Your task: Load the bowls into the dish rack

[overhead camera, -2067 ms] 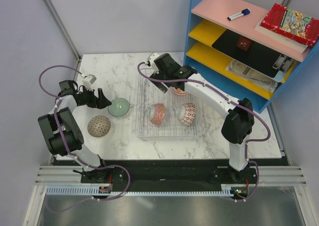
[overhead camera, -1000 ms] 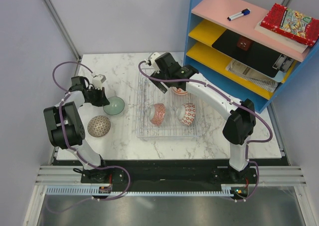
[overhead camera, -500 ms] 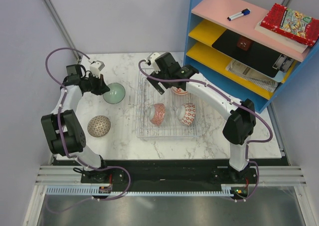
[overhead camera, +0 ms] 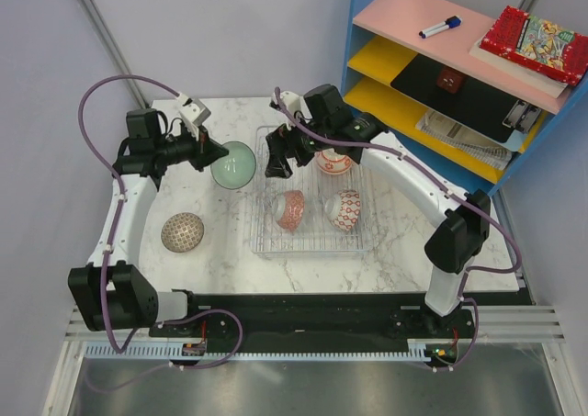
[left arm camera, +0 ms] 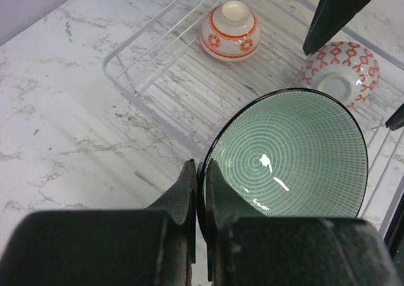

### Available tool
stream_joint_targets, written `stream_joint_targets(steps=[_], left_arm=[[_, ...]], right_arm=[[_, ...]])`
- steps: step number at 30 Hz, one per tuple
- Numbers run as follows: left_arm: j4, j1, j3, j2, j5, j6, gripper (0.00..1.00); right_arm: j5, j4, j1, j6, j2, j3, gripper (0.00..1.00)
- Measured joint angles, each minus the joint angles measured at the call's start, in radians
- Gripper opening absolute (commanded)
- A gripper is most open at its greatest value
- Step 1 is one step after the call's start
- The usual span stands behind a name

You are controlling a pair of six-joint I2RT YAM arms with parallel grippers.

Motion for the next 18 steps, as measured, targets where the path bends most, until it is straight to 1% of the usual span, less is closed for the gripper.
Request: stream_joint_targets(steps=[5, 9, 13, 18], left_arm=[[-0.008, -0.035, -0.020, -0.041, 0.002, -0.003, 0.02], [-0.010, -0.048, -0.030, -0.042, -0.004, -0.003, 0.02], [-0.012, -0.084, -0.037, -0.042, -0.006, -0.007, 0.02], [-0.012, -0.144, -0.042, -0.042, -0.007, -0.011, 0.02]], right_arm=[[-0.219, 0.062, -0.026, 0.086, -0.013, -0.047, 0.97], [-0.362, 0.154, -0.086, 0.183, -0.014, -0.123, 0.97], [-0.444, 0.256, -0.138, 0.292, -0.014, -0.214, 0.97], [-0.506, 0.338, -0.150, 0.381, -0.010, -0.251, 0.97]])
